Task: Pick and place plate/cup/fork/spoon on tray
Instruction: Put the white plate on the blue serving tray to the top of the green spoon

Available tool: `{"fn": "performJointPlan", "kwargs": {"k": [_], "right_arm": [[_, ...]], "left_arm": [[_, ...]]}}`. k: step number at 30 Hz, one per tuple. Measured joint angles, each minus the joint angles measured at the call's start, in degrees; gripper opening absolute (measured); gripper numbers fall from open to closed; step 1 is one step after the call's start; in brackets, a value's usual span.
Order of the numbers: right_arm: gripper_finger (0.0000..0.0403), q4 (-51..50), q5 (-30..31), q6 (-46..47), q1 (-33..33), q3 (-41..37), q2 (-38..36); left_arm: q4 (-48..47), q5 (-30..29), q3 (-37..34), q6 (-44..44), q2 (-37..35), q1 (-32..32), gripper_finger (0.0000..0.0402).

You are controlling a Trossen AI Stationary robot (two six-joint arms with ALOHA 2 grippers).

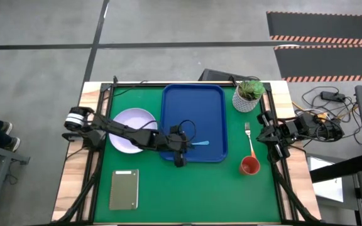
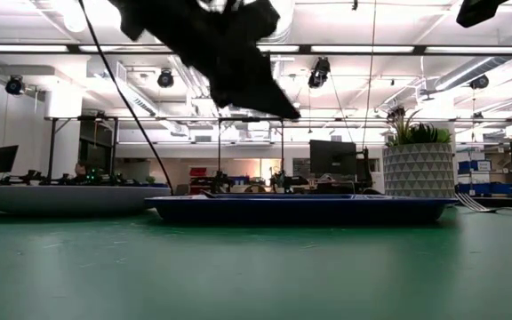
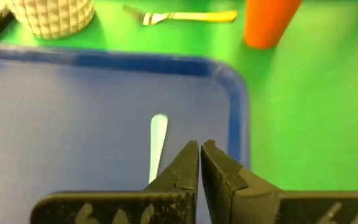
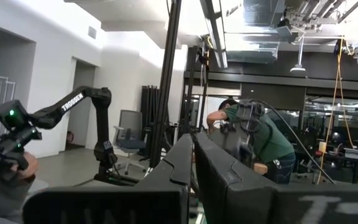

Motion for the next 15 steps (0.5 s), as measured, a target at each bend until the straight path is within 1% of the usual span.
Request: {"fn": "performJointPlan", "kwargs": {"k": [9,15], "right_arm": [[0.0009,0.0,0.0,0.2,0.0,-0.1,0.0],[0.0009,0.0,0.0,0.2,0.0,-0.2,0.0]], "left_arm": [[2.2,-0.1,-0.1,0.8,-3.6,-3.6,0.0000],[3.9,-0.1,-0.2,2.9,-3.8,-4.5,0.0000]]}}
